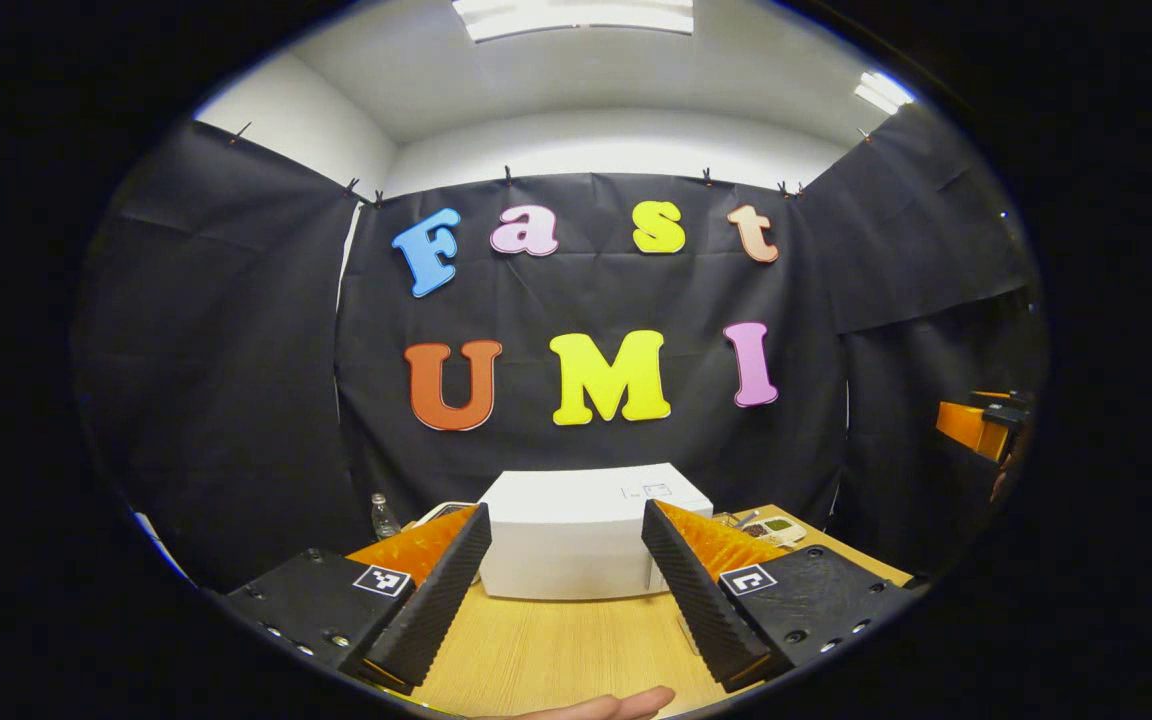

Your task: Open the microwave oven with the left hand, put the food in, and close the microwave oven.

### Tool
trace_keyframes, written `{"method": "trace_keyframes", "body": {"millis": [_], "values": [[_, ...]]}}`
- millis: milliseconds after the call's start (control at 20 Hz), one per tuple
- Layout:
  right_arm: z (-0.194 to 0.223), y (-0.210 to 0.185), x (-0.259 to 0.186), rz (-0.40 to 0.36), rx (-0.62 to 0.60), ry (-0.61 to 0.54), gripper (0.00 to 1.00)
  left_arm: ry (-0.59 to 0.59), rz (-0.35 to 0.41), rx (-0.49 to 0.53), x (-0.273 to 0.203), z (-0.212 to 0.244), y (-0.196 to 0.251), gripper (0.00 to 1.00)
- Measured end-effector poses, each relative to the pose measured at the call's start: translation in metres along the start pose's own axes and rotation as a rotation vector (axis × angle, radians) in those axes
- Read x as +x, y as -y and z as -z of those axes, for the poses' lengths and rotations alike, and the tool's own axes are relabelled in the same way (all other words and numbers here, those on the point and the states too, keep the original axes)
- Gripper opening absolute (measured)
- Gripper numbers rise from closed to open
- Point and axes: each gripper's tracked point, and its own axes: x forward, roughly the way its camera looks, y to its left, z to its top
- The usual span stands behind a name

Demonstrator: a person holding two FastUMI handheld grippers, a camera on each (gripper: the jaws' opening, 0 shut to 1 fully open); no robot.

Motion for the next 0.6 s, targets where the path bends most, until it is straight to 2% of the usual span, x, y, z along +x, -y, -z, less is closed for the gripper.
{"method": "trace_keyframes", "body": {"millis": [50, 100, 150, 350, 400, 450, 600], "values": [[0.000, 0.001, 0.000, -0.004, -0.001, 0.007, 1.00, -0.002, 0.003, -0.006, 0.005, 0.002, 0.004, 0.96], [0.001, 0.003, 0.000, -0.008, 0.001, 0.015, 0.91, -0.009, 0.007, -0.013, 0.010, 0.006, 0.007, 0.96], [-0.001, 0.003, 0.000, -0.011, 0.002, 0.023, 1.00, -0.015, 0.010, -0.021, 0.015, 0.011, 0.012, 0.96], [-0.009, 0.013, 0.003, -0.018, -0.011, 0.056, 1.00, -0.027, 0.023, -0.050, 0.047, 0.032, 0.030, 0.96], [-0.007, 0.017, 0.004, -0.019, -0.014, 0.056, 0.91, -0.032, 0.030, -0.063, 0.059, 0.041, 0.038, 0.96], [-0.007, 0.019, 0.006, -0.021, -0.014, 0.059, 1.00, -0.039, 0.037, -0.075, 0.068, 0.051, 0.045, 0.96], [-0.003, 0.030, 0.012, -0.020, -0.014, 0.064, 1.00, -0.087, 0.062, -0.120, 0.107, 0.088, 0.067, 0.96]]}}
